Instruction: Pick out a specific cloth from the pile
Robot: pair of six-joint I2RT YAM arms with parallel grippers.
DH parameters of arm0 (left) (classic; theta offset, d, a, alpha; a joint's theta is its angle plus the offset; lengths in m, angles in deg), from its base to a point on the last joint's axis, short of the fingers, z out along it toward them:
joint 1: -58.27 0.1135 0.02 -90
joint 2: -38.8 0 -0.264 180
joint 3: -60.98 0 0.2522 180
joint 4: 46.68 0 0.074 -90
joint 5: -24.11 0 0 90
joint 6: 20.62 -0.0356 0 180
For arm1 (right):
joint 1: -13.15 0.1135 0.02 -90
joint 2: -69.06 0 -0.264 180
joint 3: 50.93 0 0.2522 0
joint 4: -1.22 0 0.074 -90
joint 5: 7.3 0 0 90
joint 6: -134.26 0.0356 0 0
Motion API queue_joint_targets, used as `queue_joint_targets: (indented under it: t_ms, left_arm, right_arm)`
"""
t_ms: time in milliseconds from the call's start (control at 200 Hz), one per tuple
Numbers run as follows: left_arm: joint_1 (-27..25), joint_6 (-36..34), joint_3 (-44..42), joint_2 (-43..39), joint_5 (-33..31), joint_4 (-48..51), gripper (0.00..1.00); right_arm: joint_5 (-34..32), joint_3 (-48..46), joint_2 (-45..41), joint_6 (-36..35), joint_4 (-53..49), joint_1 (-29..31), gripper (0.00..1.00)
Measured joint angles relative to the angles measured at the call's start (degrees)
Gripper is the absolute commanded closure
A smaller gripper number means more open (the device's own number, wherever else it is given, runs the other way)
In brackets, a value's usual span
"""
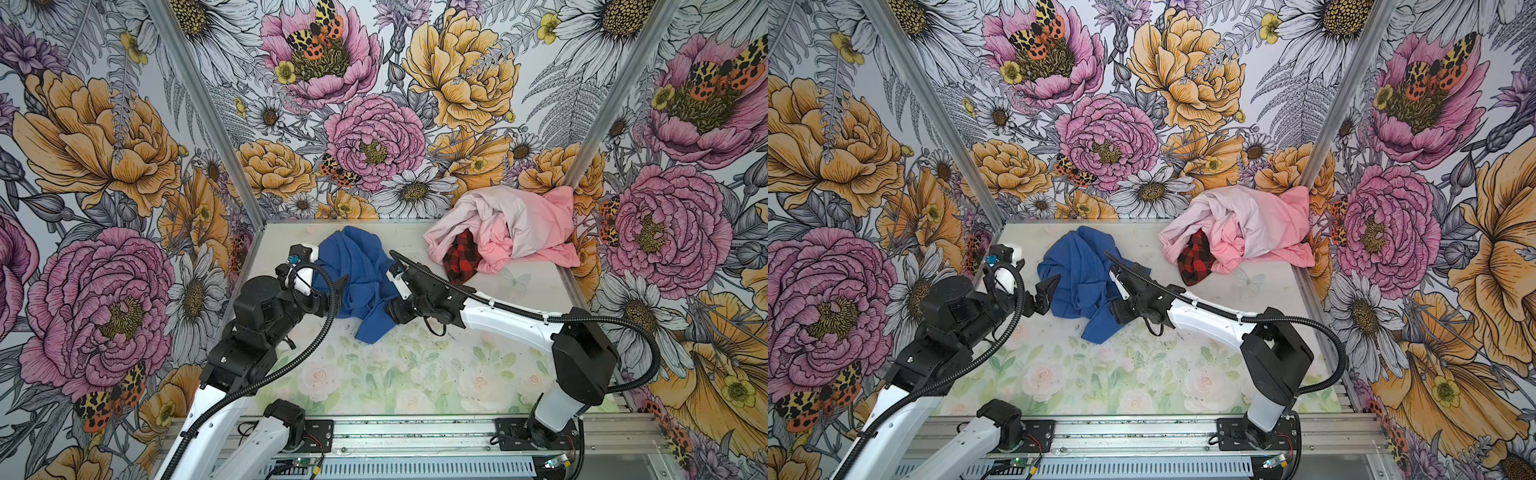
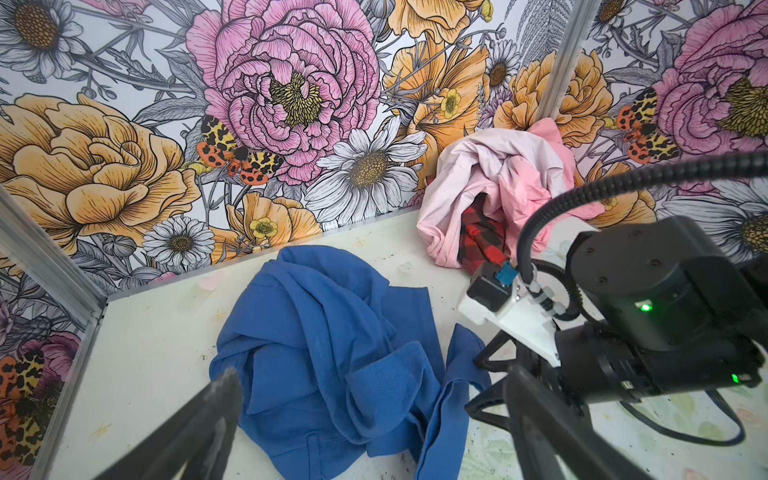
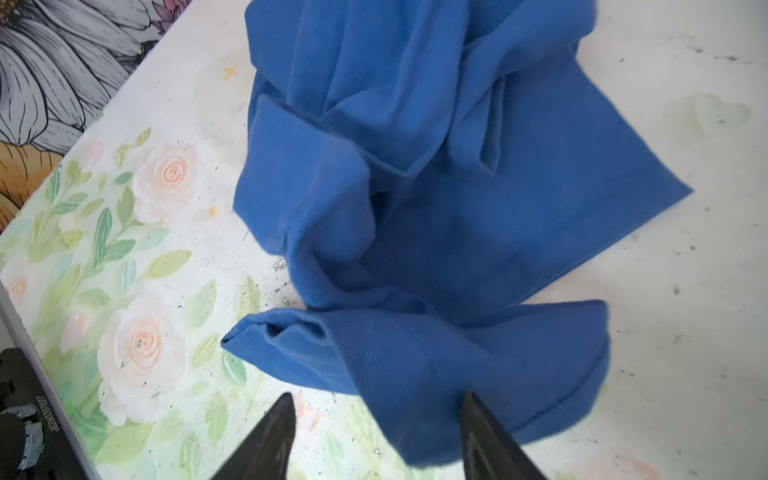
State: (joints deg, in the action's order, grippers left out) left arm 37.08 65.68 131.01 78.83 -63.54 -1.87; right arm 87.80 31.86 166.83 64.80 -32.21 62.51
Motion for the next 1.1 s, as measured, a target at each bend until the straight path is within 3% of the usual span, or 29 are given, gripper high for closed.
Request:
queue_joint_targets:
  t_ms: [120, 195, 490, 570, 1101]
  left_arm:
    - [0.0, 0.4, -0.1, 0.5, 0.0, -0.6, 0.01]
    - [0.0, 0.6, -0.1, 0.6, 0.2, -0.9, 0.01]
    - [0.0, 0.6, -0.9, -0.3, 0.2, -0.9, 0.01]
    - [0.0, 0.6, -1.0, -0.4, 0.2, -1.2, 0.01]
    - [0.0, 0.3, -1.0, -1.4, 0.9, -1.4, 0.01]
  right_arm:
    - [2.0, 0.3, 4.8, 0.9, 3.3, 1.6, 0.36]
    - [2.6, 1.4, 8.2, 1.1, 4.2, 2.1, 0.42]
    - [2.1, 3.3, 10.9, 0.9, 5.6, 1.9, 0.8]
    - [1.9, 4.9, 11.5, 0.5, 5.6, 1.9, 1.0]
    - [2.2, 33.4, 28.1, -6.2, 7.3, -3.2, 1.0]
